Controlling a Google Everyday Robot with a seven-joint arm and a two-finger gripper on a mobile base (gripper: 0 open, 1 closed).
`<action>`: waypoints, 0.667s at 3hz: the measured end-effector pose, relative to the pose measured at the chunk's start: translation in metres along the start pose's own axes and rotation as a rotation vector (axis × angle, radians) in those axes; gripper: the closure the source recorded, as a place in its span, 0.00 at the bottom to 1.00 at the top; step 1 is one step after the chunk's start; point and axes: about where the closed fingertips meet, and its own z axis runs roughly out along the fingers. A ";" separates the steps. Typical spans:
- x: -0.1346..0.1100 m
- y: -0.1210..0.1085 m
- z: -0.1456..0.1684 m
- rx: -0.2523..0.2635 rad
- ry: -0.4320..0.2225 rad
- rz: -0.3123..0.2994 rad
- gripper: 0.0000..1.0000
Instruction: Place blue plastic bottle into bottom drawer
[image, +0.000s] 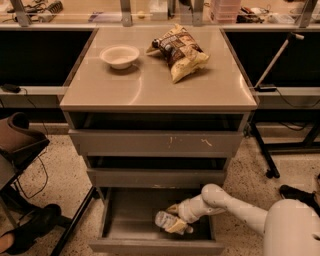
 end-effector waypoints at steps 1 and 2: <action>0.000 0.000 0.000 0.000 0.000 0.000 0.11; 0.000 0.000 0.000 0.000 0.000 0.000 0.00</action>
Offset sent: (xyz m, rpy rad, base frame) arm 0.0000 0.0000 0.0000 0.0000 0.0000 0.0000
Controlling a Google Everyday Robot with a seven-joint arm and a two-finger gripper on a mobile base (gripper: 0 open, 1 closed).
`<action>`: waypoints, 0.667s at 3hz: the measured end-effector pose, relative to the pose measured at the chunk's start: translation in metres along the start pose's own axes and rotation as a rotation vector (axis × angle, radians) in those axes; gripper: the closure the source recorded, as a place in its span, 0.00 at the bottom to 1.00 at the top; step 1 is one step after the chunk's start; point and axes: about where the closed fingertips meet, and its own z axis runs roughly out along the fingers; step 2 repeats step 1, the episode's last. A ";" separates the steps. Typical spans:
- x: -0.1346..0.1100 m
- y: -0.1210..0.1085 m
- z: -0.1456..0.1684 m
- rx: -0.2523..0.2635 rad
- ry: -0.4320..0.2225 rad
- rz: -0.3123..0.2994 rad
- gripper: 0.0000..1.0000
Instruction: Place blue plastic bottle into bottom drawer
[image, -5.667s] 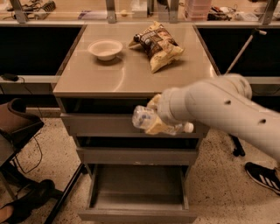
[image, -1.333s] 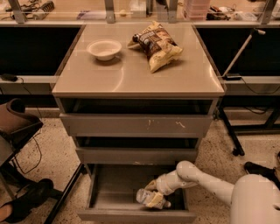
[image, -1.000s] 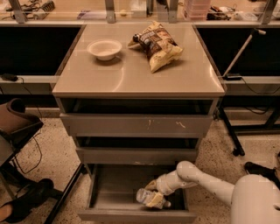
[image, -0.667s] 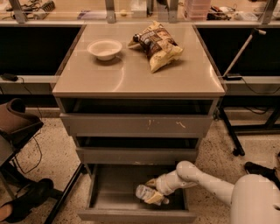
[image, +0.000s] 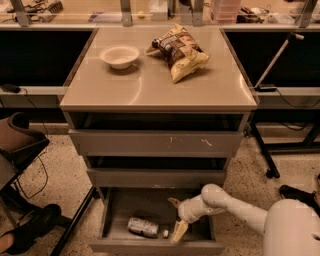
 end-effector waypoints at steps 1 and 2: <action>0.000 0.000 0.000 0.000 0.000 0.000 0.00; 0.000 0.000 0.000 0.000 0.000 0.000 0.00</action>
Offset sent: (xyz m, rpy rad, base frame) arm 0.0000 0.0000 0.0000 0.0000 0.0000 0.0000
